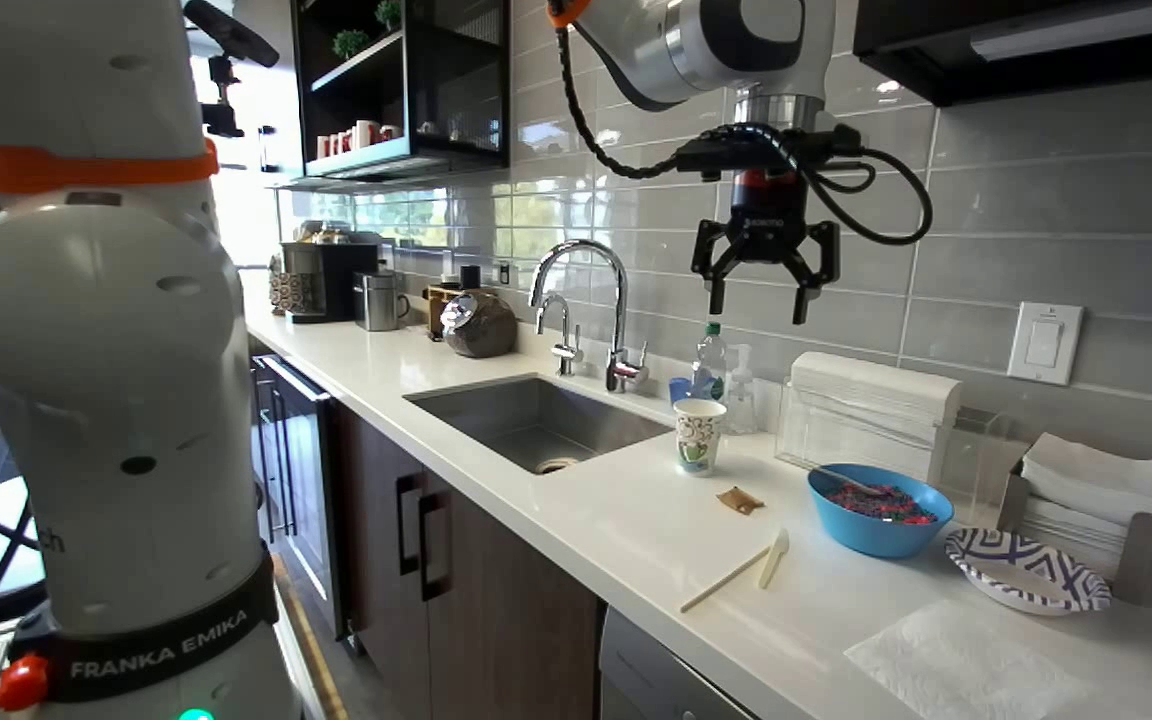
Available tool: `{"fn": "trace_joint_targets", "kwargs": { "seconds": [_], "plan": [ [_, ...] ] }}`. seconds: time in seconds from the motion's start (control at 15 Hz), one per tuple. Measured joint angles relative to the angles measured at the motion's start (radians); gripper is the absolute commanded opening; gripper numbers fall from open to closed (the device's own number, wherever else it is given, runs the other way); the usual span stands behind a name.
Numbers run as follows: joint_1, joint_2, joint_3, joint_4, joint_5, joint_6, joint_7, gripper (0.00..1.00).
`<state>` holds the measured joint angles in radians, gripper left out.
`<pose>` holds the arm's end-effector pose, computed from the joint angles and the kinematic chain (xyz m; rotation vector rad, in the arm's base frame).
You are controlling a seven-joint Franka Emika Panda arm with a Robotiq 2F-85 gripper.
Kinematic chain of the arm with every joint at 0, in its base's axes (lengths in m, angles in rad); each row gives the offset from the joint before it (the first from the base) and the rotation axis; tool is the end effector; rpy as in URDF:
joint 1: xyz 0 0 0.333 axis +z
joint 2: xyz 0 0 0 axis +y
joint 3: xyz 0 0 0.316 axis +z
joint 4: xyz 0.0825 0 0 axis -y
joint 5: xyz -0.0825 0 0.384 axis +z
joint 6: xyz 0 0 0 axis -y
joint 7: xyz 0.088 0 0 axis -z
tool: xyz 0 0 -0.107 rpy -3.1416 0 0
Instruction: Use the spoon to place some contents from the blue bowl inside the coffee cup.
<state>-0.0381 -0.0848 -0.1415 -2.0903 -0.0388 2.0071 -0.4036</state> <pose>0.5177 -0.0976 0.4607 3.0965 0.3748 -0.0091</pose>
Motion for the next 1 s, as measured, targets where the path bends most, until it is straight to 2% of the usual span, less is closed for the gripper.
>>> {"fn": "trace_joint_targets", "kwargs": {
  "seconds": [0.4, 1.0],
  "plan": [
    [-0.031, 0.190, 0.001, 0.095, 0.035, 0.162, -0.015, 1.00],
    [-0.122, 0.453, 0.042, 0.242, 0.052, 0.313, -0.110, 1.00]
  ]
}}
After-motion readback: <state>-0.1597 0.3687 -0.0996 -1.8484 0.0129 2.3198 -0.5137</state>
